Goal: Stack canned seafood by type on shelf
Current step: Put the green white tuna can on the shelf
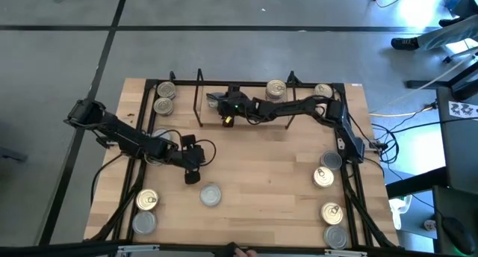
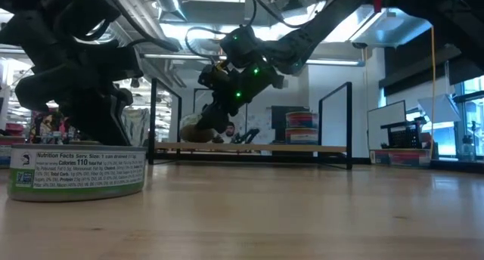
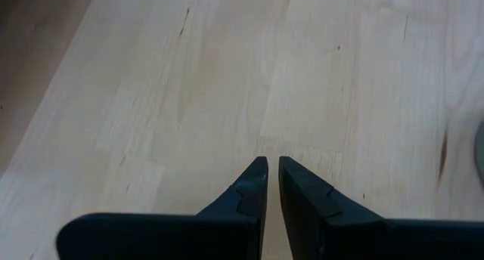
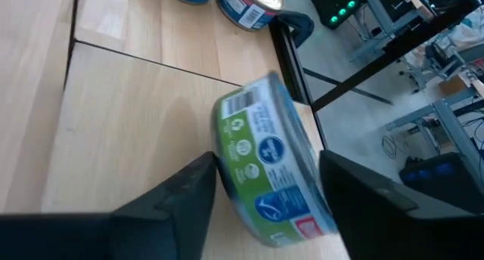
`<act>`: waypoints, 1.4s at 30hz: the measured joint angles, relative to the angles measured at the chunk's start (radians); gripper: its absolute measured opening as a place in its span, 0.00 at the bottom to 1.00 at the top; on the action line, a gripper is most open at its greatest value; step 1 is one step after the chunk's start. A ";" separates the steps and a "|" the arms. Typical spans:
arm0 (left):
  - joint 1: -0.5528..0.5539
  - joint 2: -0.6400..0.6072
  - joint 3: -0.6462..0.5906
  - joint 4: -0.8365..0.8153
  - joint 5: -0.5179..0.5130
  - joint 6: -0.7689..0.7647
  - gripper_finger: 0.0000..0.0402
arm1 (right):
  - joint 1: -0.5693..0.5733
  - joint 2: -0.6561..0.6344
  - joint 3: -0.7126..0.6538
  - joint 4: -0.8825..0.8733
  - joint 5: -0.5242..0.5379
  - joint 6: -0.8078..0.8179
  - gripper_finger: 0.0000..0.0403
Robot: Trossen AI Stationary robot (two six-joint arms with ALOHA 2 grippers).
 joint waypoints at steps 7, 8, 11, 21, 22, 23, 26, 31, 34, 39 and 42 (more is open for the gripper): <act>0.000 0.000 0.000 0.000 0.000 0.000 0.08 | 0.001 -0.003 0.000 -0.008 0.030 0.026 0.75; 0.000 0.000 0.000 0.000 0.000 0.000 0.08 | 0.001 -0.006 0.000 -0.016 0.029 0.030 0.76; 0.000 0.000 0.000 -0.001 0.000 0.000 0.08 | 0.008 -0.025 0.000 -0.040 0.031 0.047 0.77; 0.000 0.000 0.000 -0.004 0.000 0.003 0.08 | 0.021 -0.087 -0.001 -0.232 0.064 0.280 0.71; 0.000 0.000 0.000 -0.004 0.000 0.003 0.08 | 0.017 -0.087 -0.001 -0.242 0.064 0.316 0.71; 0.000 0.000 0.000 -0.004 0.000 0.004 0.08 | 0.012 -0.082 -0.002 -0.242 0.064 0.343 0.70; 0.000 0.000 0.000 -0.004 0.001 0.013 0.08 | -0.003 -0.077 -0.002 -0.235 0.053 0.422 0.69; 0.000 0.000 0.000 -0.004 0.001 0.014 0.08 | -0.029 -0.077 -0.002 -0.252 0.014 0.545 0.69; 0.000 0.000 0.000 -0.004 0.000 0.015 0.08 | -0.036 -0.077 -0.002 -0.252 -0.019 0.577 0.69; 0.000 0.000 0.000 -0.003 0.001 0.030 0.08 | -0.034 -0.077 -0.002 -0.255 -0.013 0.577 0.69; 0.000 0.000 0.000 -0.003 0.001 0.030 0.08 | -0.034 -0.077 -0.002 -0.281 -0.012 0.575 0.69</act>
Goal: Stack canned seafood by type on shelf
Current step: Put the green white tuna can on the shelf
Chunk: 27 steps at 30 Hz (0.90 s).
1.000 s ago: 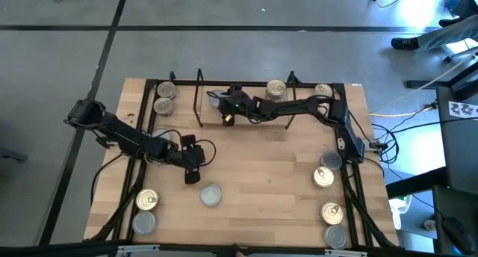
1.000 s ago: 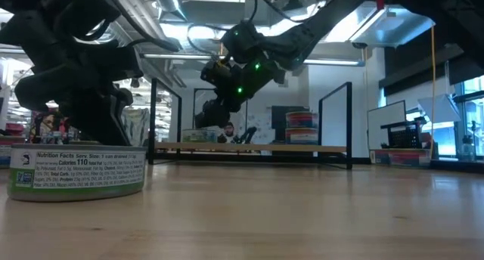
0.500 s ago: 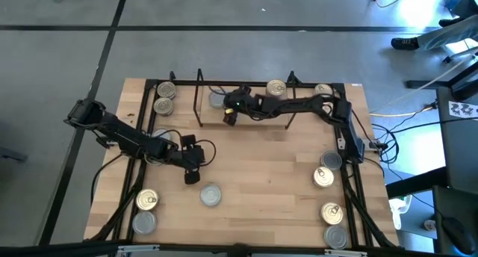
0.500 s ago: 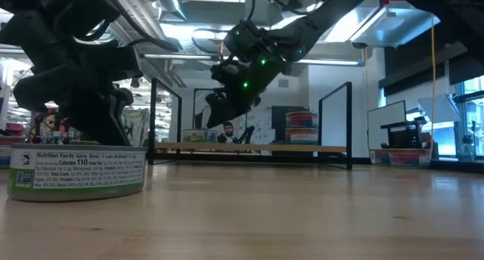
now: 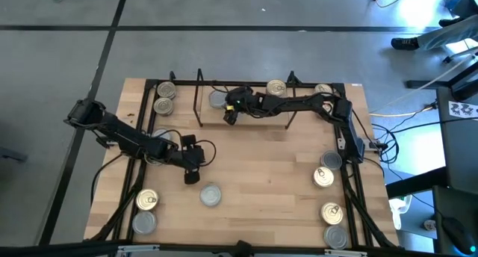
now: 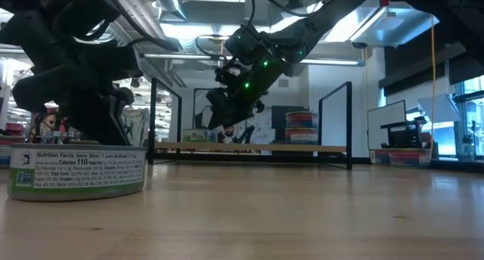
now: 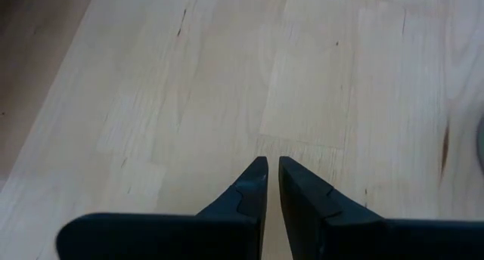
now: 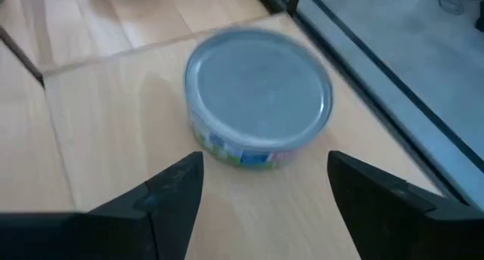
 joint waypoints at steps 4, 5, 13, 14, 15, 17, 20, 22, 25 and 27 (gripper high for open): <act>0.000 0.000 0.000 0.001 0.000 0.000 0.08 | 0.000 0.001 0.000 -0.007 0.002 -0.001 0.69; 0.000 0.000 0.000 0.001 0.000 0.000 0.08 | 0.000 0.001 0.000 -0.003 0.007 -0.003 0.69; 0.000 0.000 0.030 -0.002 0.000 0.012 0.08 | -0.002 -0.005 0.000 -0.016 0.018 -0.033 0.69; 0.000 -0.002 0.047 -0.010 0.000 0.021 0.08 | 0.005 -0.011 0.000 -0.028 0.021 -0.048 0.69; 0.000 -0.003 0.070 -0.031 0.001 0.032 0.08 | 0.011 -0.022 0.000 -0.042 0.030 -0.052 0.69; 0.000 -0.003 0.123 -0.104 0.001 0.059 0.08 | 0.031 -0.051 0.000 -0.092 0.060 -0.069 0.69; 0.020 -0.003 0.204 -0.195 -0.015 0.116 0.08 | 0.063 -0.098 0.001 -0.177 0.107 -0.085 0.69; 0.048 -0.003 0.251 -0.221 -0.037 0.161 0.08 | 0.083 -0.138 0.001 -0.269 0.122 -0.118 0.69; 0.104 0.000 0.308 -0.237 -0.047 0.227 0.08 | 0.106 -0.206 -0.002 -0.412 0.146 -0.111 0.69; 0.145 0.013 0.340 -0.237 -0.049 0.272 0.08 | 0.122 -0.259 -0.039 -0.467 0.178 -0.092 0.69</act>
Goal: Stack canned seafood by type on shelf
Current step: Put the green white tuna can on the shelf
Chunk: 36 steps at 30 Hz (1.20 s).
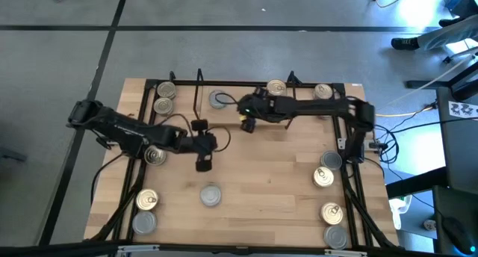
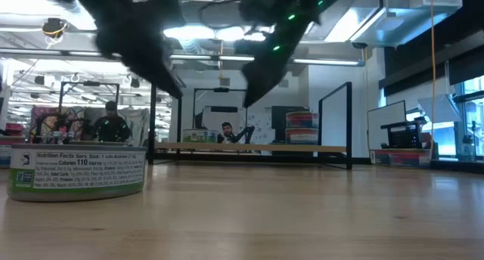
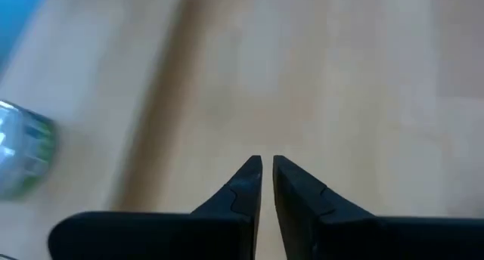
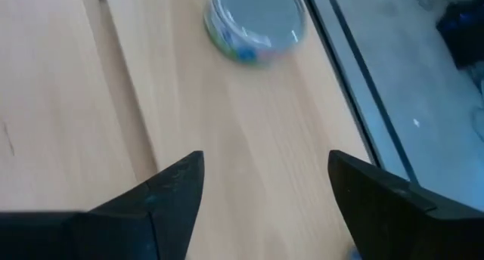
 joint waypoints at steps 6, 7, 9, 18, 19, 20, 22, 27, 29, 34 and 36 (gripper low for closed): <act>0.115 0.110 0.098 -0.004 -0.009 0.130 0.08 | 0.021 -0.231 -0.290 0.064 0.034 0.068 0.69; 0.134 0.136 0.118 -0.001 -0.022 0.147 0.08 | 0.021 -0.268 -0.341 0.092 0.032 0.078 0.69; 0.170 0.192 0.159 -0.009 -0.056 0.173 0.08 | 0.027 -0.332 -0.426 0.139 0.024 0.092 0.69; 0.329 0.394 0.308 -0.102 -0.106 0.204 0.08 | 0.067 -0.474 -0.547 0.177 0.016 0.094 0.69; 0.343 0.407 0.308 -0.098 -0.107 0.204 0.08 | 0.074 -0.477 -0.547 0.183 0.016 0.093 0.69; 0.359 0.415 0.308 -0.094 -0.113 0.203 0.08 | 0.079 -0.478 -0.547 0.190 0.017 0.089 0.69; 0.386 0.430 0.308 -0.094 -0.133 0.199 0.08 | 0.083 -0.478 -0.547 0.194 0.016 0.070 0.69; 0.442 0.430 0.310 -0.062 -0.157 0.195 0.08 | 0.091 -0.478 -0.547 0.195 0.015 0.068 0.69; 0.457 0.430 0.310 -0.050 -0.155 0.207 0.08 | 0.091 -0.478 -0.547 0.195 0.015 0.068 0.69; 0.496 0.437 0.310 -0.024 -0.154 0.220 0.08 | 0.091 -0.478 -0.547 0.192 0.015 0.065 0.69; 0.513 0.437 0.310 -0.013 -0.154 0.211 0.08 | 0.091 -0.478 -0.547 0.192 0.015 0.065 0.69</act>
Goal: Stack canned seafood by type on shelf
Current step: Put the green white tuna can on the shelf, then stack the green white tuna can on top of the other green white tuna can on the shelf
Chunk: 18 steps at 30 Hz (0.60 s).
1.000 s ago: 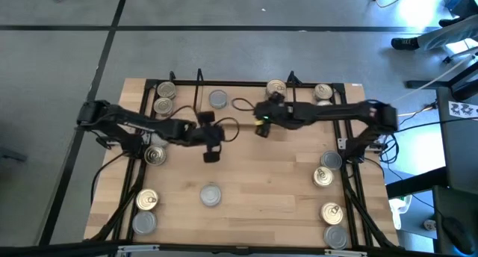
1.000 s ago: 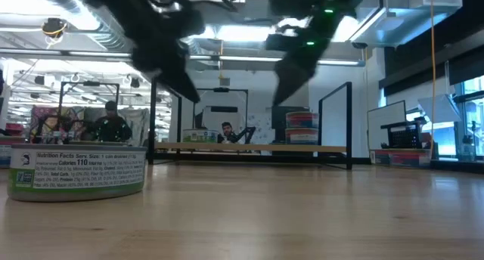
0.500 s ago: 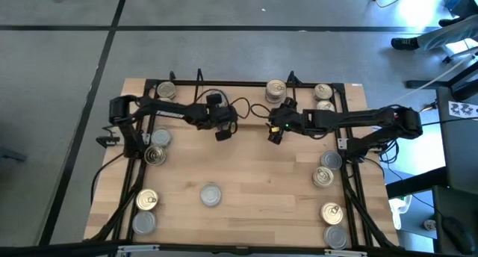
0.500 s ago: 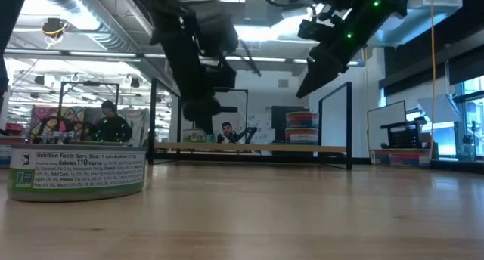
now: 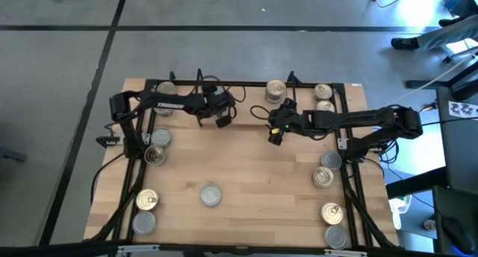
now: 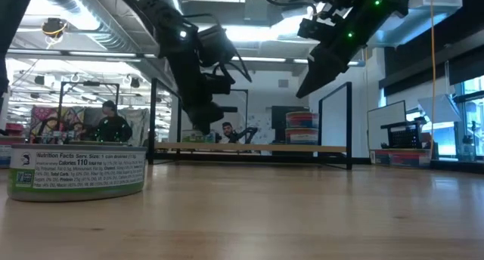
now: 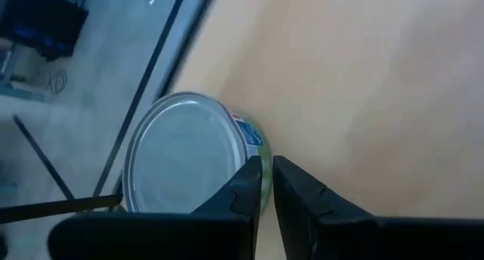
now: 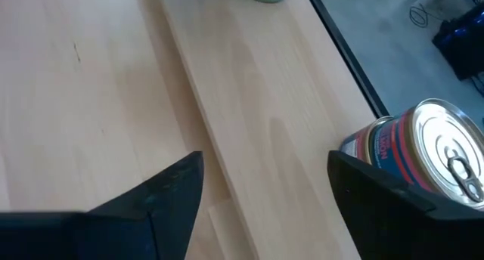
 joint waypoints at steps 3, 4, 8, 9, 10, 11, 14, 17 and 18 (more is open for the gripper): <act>0.024 0.000 0.000 -0.010 -0.005 -0.019 0.08 | 0.000 0.000 0.000 -0.003 0.000 0.000 0.69; 0.031 0.000 0.000 -0.013 -0.008 -0.024 0.08 | 0.000 0.000 0.000 -0.006 0.000 0.000 0.69; 0.048 0.000 0.000 -0.012 -0.010 -0.024 0.08 | 0.000 0.000 0.000 -0.006 0.000 0.000 0.69; 0.051 0.000 0.000 -0.012 -0.010 -0.024 0.08 | 0.000 0.000 0.000 -0.006 0.000 0.000 0.69; 0.052 0.000 0.000 -0.012 -0.011 -0.019 0.08 | 0.000 0.000 0.000 -0.006 0.000 0.000 0.69; 0.052 0.000 0.000 -0.012 -0.011 -0.009 0.08 | 0.000 0.000 0.000 -0.006 0.000 0.000 0.69; 0.022 -0.004 0.018 -0.051 -0.012 -0.001 0.08 | 0.000 0.000 0.000 -0.006 0.000 0.000 0.69; -0.046 -0.035 0.064 -0.123 -0.010 -0.005 0.08 | 0.000 0.001 0.000 -0.005 0.000 0.000 0.69; -0.073 -0.050 0.075 -0.144 -0.010 -0.008 0.08 | 0.000 0.001 0.000 -0.006 -0.001 0.000 0.69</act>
